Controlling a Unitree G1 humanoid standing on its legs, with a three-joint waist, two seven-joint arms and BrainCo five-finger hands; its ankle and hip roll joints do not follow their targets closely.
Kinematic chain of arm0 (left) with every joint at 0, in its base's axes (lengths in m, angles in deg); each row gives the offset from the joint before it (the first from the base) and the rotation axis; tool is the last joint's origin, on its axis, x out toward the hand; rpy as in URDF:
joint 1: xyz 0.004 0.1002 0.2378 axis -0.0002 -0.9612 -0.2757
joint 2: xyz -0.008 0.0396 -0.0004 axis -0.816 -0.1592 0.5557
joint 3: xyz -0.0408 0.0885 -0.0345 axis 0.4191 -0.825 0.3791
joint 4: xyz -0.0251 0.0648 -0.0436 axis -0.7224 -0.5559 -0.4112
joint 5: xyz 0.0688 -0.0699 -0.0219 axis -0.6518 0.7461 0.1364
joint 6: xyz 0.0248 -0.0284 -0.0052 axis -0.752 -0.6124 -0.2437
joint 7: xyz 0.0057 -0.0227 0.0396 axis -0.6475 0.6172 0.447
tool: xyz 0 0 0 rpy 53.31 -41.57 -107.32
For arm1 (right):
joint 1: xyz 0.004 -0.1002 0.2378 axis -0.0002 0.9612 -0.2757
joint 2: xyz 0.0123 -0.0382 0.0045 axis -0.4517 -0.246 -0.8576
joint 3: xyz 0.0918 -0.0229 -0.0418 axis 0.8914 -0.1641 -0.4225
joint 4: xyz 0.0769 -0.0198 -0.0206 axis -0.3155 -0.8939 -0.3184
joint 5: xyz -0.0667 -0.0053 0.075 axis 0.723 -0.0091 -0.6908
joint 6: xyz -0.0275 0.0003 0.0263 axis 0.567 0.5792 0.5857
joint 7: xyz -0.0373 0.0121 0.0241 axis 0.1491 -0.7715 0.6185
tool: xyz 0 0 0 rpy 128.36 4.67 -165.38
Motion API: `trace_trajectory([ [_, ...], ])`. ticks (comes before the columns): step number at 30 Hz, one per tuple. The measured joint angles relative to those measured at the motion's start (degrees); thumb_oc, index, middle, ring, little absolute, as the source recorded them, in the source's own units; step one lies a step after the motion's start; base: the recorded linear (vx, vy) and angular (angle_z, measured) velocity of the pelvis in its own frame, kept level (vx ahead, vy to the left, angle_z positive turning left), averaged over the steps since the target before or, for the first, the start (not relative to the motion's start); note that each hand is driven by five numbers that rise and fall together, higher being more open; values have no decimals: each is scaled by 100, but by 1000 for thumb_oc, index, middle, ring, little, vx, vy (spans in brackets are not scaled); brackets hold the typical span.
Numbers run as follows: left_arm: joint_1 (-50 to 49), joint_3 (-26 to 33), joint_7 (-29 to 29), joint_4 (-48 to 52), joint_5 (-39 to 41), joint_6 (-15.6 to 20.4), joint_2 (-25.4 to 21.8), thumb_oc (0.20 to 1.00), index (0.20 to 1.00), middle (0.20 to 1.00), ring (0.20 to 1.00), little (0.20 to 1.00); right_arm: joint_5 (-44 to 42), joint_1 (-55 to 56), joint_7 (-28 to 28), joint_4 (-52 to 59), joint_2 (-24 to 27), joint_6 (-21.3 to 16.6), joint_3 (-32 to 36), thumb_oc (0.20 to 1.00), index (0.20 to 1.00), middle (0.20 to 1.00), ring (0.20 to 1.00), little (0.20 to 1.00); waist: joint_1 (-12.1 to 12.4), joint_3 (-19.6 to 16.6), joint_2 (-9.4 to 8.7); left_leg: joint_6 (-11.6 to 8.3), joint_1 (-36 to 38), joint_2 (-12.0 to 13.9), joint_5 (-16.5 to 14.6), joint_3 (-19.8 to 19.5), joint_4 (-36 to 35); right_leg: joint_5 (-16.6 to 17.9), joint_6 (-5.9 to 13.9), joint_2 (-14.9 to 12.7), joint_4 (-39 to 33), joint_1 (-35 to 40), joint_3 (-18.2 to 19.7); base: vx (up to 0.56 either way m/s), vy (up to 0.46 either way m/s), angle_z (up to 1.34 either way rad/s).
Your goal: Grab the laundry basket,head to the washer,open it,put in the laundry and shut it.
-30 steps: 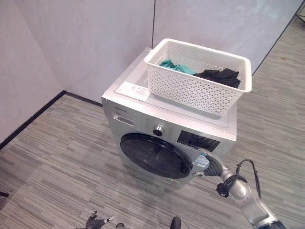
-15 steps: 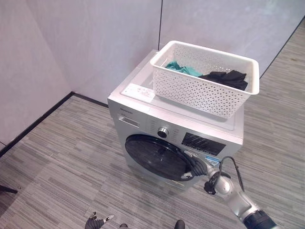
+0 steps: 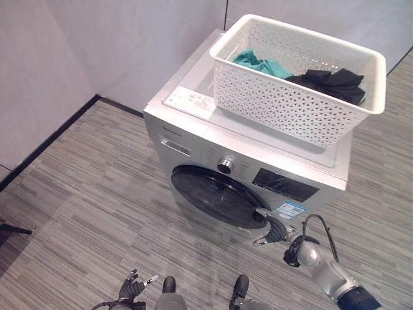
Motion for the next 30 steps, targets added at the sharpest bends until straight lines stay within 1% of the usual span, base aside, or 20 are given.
trace_trajectory([
  [1,21,-1,-47,121,141,21,0,1000,1000,1000,1000,1000,-5,-20,-1,-57,-1,1,22,1000,1000,1000,1000,1000,17,49,17,-2,-21,-3,14,-43,-1,0,0,2,1,1,-34,-19,-23,16],
  [3,7,-5,-85,237,177,21,-2,1000,1000,1000,1000,1000,-34,-38,2,-78,-2,2,34,1000,1000,1000,1000,1000,22,70,33,-3,-83,0,16,-84,2,-15,8,-1,-1,-11,-72,-32,-26,12],
  [7,58,-133,-90,287,174,28,-15,1000,1000,1000,1000,1000,-33,-187,16,-133,-31,9,-56,1000,1000,1000,1000,1000,30,132,13,-2,-248,-5,52,-93,6,7,-16,-3,3,-188,-71,-47,-16,2],
  [9,94,-190,-79,319,174,31,-13,1000,1000,1000,1000,1000,-32,-376,53,-298,-62,15,-240,1000,1000,1000,1000,1000,37,154,26,-6,-302,-5,65,-105,9,12,-21,2,30,-235,-85,-59,-2,2],
  [10,142,-242,-69,347,175,48,-11,1000,1000,1000,1000,1000,-29,-638,119,-450,-79,31,-466,1000,1000,1000,1000,1000,34,221,57,-9,-340,-4,66,-112,8,11,-21,5,10,-238,-89,0,0,0],
  [12,205,-266,-68,378,178,68,-8,1000,1000,1000,1000,1000,-29,-870,122,-541,-112,34,-611,1000,1000,1000,1000,1000,49,255,92,-11,-396,-6,86,-130,9,22,-35,2,3,-304,-104,-12,4,4],
  [13,227,-298,-66,465,179,70,-9,1000,1000,1000,1000,1000,-27,-1079,124,-634,-159,34,-721,1000,1000,1000,1000,1000,65,330,124,-15,-402,-6,98,-137,4,30,-45,6,41,-310,-110,9,1,4],
  [14,232,-320,-64,493,179,72,-7,1000,1000,1000,1000,1000,-18,-1115,123,-636,-174,35,-727,1000,1000,1000,1000,1000,116,341,145,-14,-402,-6,98,-140,4,30,-45,5,46,-309,-116,0,0,0],
  [15,224,-360,-63,524,179,83,-12,1000,1000,1000,1000,1000,27,-1283,122,-705,-181,41,-889,1000,1000,1000,1000,1000,146,348,159,-14,-397,-5,98,-132,2,30,-46,4,47,-310,-114,0,0,0],
  [21,229,-389,-78,549,177,100,-21,1000,1000,1000,1000,1000,36,-1789,120,-894,-346,39,-1207,1000,1000,1000,1000,1000,173,349,162,-14,-377,-11,98,-114,5,31,-47,-2,49,-299,-97,0,0,0],
  [27,189,-346,-115,465,167,86,-35,1000,1000,1000,1000,1000,-106,-1367,80,-801,-222,79,-808,1000,1000,1000,1000,1000,153,332,133,-12,-237,-7,96,-105,-17,19,-39,5,45,-167,-86,38,-16,0],
  [28,202,-333,-146,447,157,62,-32,1000,1000,1000,1000,1000,-209,-961,25,-735,-133,74,-372,1000,1000,1000,1000,1000,156,320,106,-13,-246,-9,97,-134,-21,20,-39,12,49,-162,-103,26,-15,3],
  [30,165,-211,-143,333,159,30,-34,1000,1000,1000,1000,1000,-207,-532,1,-720,10,195,40,1000,1000,1000,1000,1000,148,292,58,-13,-247,-17,97,-130,-21,20,-39,11,48,-147,-100,8,-3,-2],
])
